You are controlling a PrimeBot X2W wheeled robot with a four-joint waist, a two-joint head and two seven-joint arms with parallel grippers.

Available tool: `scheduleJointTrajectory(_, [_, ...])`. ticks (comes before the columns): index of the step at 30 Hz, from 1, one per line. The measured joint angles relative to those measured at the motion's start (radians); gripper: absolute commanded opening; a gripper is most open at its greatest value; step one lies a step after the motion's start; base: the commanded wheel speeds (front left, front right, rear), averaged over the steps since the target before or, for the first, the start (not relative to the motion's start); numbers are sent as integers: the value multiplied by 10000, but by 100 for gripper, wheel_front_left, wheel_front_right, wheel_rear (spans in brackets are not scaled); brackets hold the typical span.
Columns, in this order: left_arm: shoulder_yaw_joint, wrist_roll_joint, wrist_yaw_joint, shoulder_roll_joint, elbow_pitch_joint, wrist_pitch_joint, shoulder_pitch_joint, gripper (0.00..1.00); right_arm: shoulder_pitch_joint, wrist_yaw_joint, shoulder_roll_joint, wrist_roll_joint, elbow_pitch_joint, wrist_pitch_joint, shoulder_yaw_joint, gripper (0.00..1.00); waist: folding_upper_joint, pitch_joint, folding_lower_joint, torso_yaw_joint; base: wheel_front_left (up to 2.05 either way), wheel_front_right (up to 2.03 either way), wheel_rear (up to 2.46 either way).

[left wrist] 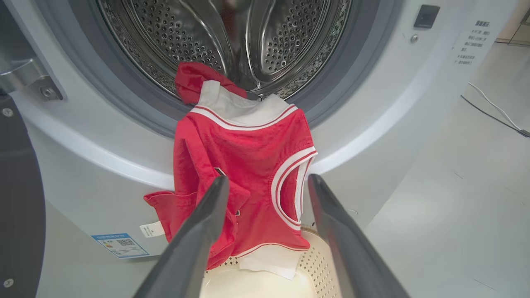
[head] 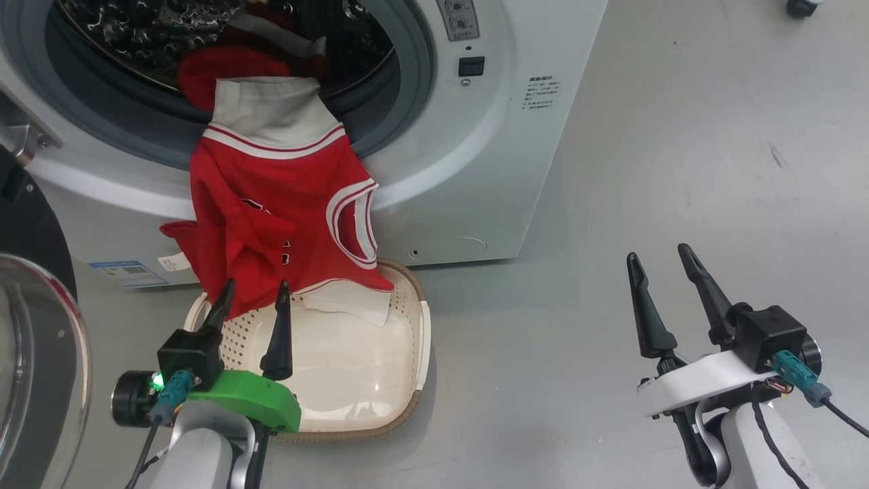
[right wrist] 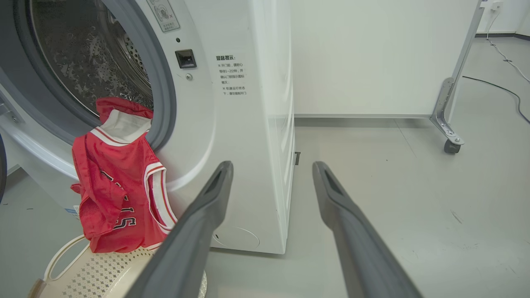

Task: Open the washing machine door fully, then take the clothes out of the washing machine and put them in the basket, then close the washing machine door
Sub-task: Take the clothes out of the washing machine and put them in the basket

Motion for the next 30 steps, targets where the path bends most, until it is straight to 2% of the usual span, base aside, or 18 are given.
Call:
scheduleJointTrajectory(19, [-219,105,347,2,-575,0,343,100,14,-75,0,33,-2,0,140,100,0,-70,0,-55,0,0,0])
scheduleJointTrajectory(30, [-63,38,554,2,-639,119,313,100,42,-73,0,31,-136,0,284,100,0,413,0,1,0,0,0])
